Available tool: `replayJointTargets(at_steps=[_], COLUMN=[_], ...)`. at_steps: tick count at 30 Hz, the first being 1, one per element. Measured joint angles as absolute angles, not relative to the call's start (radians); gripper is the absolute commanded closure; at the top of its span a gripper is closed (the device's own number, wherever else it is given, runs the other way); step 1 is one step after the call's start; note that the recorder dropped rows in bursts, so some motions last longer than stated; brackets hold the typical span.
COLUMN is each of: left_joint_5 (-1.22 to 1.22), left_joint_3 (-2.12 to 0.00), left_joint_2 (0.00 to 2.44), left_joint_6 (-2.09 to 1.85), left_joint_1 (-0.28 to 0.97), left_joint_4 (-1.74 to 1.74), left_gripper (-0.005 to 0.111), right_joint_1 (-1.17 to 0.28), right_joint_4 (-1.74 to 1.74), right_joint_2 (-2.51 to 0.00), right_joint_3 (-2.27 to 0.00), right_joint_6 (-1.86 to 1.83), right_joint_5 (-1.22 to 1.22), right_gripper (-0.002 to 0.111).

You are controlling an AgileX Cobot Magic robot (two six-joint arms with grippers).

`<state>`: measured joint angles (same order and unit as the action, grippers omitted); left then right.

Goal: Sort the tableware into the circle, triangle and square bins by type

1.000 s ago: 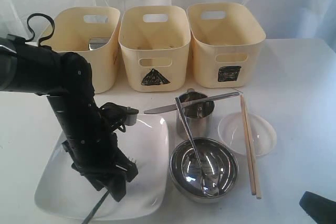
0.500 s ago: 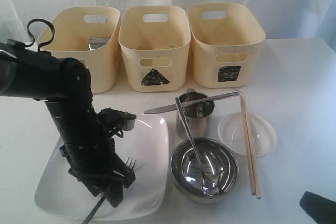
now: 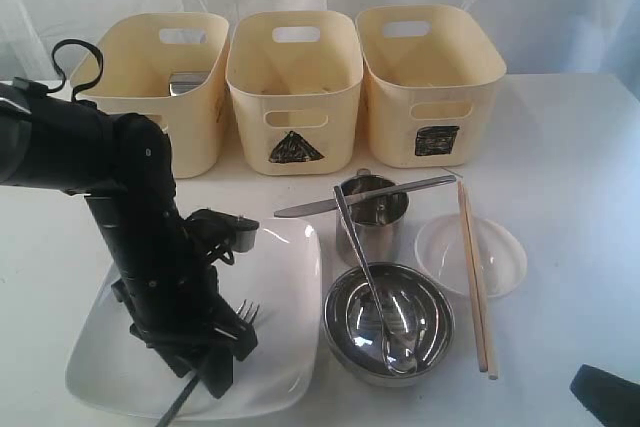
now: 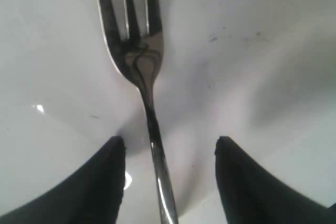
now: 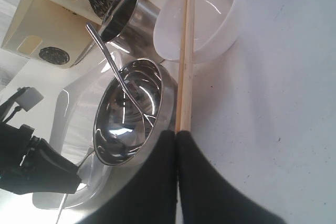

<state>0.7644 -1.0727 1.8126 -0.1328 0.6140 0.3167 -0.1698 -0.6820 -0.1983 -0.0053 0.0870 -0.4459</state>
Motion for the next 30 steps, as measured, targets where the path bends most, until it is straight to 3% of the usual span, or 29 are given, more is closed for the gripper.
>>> replayJointTargets(at_steps=[20,30], left_joint_5=[0.808,0.821], left_joint_3=[-1.073,-1.073], left_joint_2=[1.813,1.813], left_joint_6=[-0.093,-0.087], left_joint_1=[0.614,0.614], left_joint_4=[0.317,0.317], left_gripper=[0.056,0.078], right_joint_1=[-0.17,-0.17], right_joint_4=[-0.682,-0.682], right_joint_2=[-0.198,-0.198], right_joint_3=[-0.005,-0.005], right_joint_6=[0.087,0.087], right_joint_5=[-0.446,-0.446], right_gripper=[0.108,0.108])
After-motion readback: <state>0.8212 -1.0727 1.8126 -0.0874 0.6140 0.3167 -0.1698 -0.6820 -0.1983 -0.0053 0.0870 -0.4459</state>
